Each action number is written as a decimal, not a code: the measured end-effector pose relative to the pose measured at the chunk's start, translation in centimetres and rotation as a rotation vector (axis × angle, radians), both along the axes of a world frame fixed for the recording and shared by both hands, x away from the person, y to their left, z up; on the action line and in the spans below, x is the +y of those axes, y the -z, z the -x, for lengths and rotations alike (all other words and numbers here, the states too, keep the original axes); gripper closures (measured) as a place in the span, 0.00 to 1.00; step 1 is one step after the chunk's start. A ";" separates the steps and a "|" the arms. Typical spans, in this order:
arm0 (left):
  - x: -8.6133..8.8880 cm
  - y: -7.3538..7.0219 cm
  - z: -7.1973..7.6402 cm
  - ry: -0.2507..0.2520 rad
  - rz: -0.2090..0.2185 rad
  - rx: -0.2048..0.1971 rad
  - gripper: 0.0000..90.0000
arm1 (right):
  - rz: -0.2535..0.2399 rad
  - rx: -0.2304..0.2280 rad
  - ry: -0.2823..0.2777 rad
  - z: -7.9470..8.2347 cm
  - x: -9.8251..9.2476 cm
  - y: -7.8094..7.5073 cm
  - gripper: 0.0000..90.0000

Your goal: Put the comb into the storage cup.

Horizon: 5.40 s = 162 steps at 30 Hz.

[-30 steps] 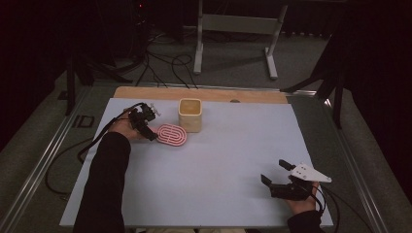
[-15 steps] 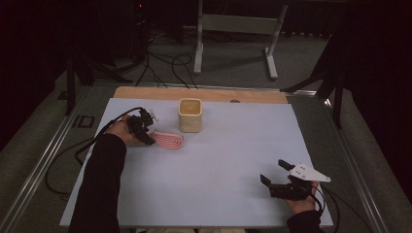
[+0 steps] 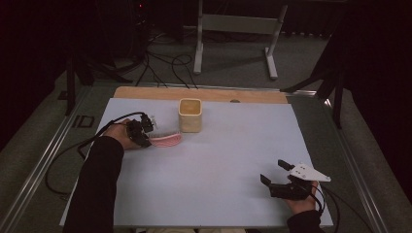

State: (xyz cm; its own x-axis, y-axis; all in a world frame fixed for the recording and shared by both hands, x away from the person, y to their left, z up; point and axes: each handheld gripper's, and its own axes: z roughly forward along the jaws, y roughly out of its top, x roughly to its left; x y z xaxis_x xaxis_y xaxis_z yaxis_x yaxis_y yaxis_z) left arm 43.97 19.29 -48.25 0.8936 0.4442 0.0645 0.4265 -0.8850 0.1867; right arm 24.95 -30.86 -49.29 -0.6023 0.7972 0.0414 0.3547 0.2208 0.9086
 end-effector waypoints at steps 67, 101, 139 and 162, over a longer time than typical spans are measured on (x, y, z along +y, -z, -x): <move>2.8 -7.2 7.9 -0.271 0.526 -0.358 0.89 | -0.007 0.000 -0.001 -0.2 0.8 -0.2 0.10; 0.7 -8.6 9.2 -0.258 0.744 -0.421 0.89 | -0.121 -0.009 -0.025 -4.3 1.6 -4.6 0.08; -3.8 -8.9 9.5 -0.077 0.871 -0.368 0.89 | -0.174 -0.038 -0.333 -10.7 14.2 -10.2 0.08; -5.6 -8.1 9.9 0.102 0.985 -0.241 0.89 | -0.302 -0.012 -0.506 -11.5 18.7 -12.0 0.14</move>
